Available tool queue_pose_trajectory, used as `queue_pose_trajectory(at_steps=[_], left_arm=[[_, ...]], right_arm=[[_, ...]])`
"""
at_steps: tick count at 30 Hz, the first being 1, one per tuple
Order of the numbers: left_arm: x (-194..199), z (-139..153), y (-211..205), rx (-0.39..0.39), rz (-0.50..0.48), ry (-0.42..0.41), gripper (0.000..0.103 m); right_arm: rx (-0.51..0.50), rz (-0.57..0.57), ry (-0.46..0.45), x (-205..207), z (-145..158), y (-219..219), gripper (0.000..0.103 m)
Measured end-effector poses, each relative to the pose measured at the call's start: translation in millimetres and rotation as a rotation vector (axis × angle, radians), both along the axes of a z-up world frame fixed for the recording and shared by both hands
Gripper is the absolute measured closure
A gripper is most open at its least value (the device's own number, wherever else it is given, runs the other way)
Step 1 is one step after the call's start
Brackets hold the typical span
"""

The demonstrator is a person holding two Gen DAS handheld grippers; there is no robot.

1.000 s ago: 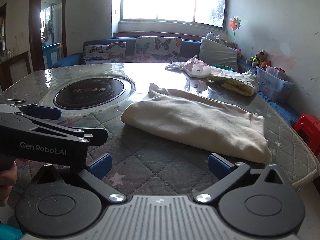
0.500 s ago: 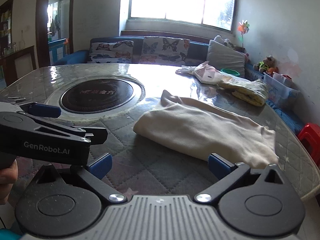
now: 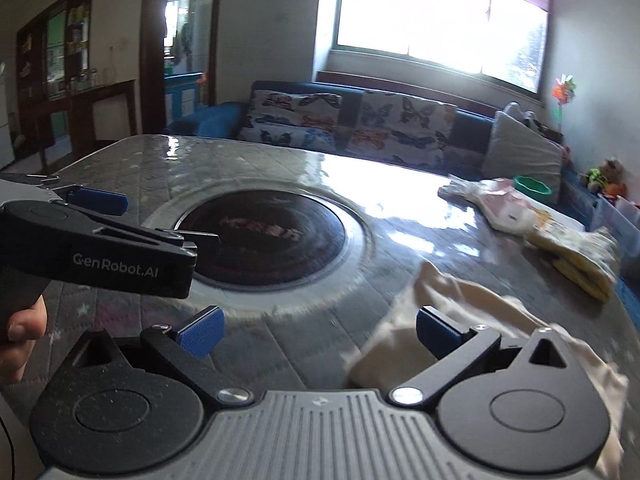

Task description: Fold clothes

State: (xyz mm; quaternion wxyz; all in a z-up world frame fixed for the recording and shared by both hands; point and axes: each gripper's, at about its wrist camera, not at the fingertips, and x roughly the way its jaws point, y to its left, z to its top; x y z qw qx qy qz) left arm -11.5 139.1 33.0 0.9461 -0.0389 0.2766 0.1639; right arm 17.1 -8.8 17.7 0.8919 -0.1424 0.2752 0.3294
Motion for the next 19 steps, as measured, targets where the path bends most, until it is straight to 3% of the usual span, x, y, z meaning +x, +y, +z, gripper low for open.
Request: queue_pose_trajectory(at_steps=[11, 19], left_arm=[[39.0, -16.0, 91.8, 0.026, 0.181, 0.012, 0.000], [55.2, -42.1, 112.1, 0.064, 0.224, 0.055, 0.000]], right_arm=[[0.056, 0.065, 0.074, 69.1, -18.3, 82.7, 0.000], [0.058, 0.017, 0.126, 101.6, -47.4, 109.0, 0.000]])
